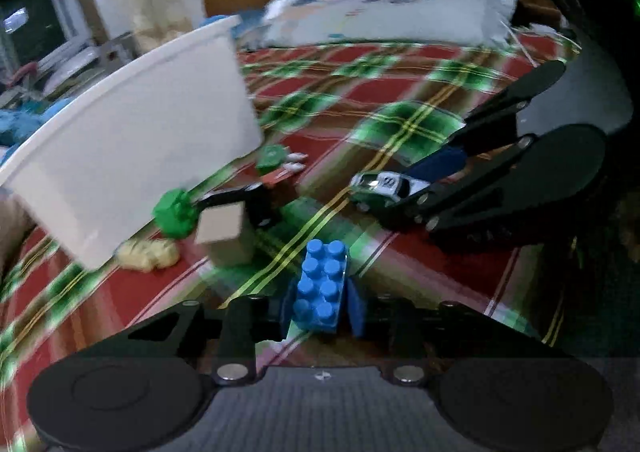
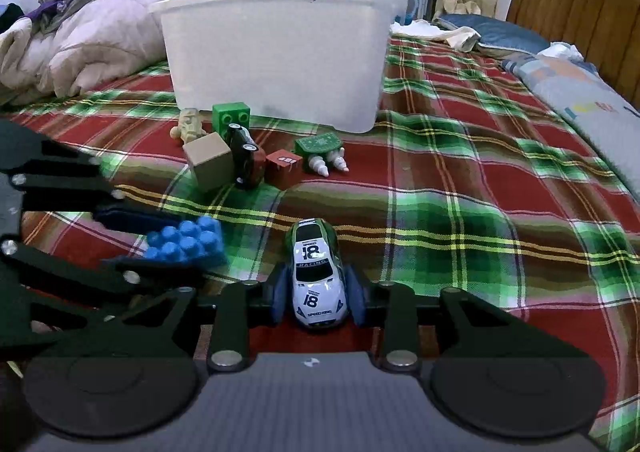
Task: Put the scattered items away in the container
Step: 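Lift the blue brick with the left tool while the right tool lifts the white car, then drop the blue brick into the box with left tool while right drops the white car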
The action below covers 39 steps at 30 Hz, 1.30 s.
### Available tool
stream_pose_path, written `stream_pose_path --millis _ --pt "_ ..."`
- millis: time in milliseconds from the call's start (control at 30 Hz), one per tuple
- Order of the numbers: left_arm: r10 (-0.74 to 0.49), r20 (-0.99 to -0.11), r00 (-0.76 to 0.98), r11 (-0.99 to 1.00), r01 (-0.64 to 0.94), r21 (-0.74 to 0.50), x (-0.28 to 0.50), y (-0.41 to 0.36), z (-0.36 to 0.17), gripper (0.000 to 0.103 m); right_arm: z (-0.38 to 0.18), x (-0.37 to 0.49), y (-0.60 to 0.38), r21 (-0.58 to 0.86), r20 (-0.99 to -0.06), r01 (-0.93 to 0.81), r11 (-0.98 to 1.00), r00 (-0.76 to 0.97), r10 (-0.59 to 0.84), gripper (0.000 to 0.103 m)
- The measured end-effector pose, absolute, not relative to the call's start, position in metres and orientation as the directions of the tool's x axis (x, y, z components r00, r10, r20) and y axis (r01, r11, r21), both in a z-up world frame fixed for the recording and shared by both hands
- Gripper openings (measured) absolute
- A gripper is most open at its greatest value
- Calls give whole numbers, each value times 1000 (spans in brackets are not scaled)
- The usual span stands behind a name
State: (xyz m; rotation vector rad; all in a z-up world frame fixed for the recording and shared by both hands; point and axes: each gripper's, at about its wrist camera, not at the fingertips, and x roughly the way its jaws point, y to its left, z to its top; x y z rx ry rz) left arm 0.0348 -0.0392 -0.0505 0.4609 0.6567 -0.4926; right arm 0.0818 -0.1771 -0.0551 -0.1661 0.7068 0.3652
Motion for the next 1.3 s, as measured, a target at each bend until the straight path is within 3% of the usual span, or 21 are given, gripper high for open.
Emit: stream_pose_path --millis 333,433,467,600,667,733,800,833,900,1133,1300 --pt "-137 -672 728 933 322 159 26 26 -47 31 -61 57 -156 26 -619 -449 893 695 367 35" --pt "-140 -668 731 946 298 128 27 34 -48 31 -65 58 -152 23 -617 -435 900 702 355 39" --pt "-141 -666 733 946 298 128 27 34 -49 31 -66 60 -152 22 -618 -429 903 704 349 44" --pt "-158 -664 731 948 301 106 29 30 -56 31 -66 60 -150 -5 -622 -432 902 708 335 44" --pt "-159 -659 735 951 293 97 27 32 -57 38 -66 58 -151 -4 -618 -434 901 709 339 34" --pt "-165 -655 737 951 295 93 30 31 -57 44 -66 56 -150 -12 -615 -440 898 711 340 34" --pt "-177 -655 735 954 292 70 34 30 -55 40 -65 56 -148 -21 -615 -444 896 712 338 34" --pt "-192 -655 730 955 292 45 35 32 -53 27 -64 56 -148 -18 -616 -446 895 710 342 34" --pt "-205 -665 718 954 299 29 39 33 -46 27 -59 57 -149 -6 -616 -454 891 704 355 34" --pt "-193 -554 810 943 310 124 64 36 28 28 3 82 -148 -34 -494 -480 876 770 403 34" --pt "-114 -469 876 946 239 217 117 33 71 28 50 132 -138 -42 -394 -455 889 825 404 34"
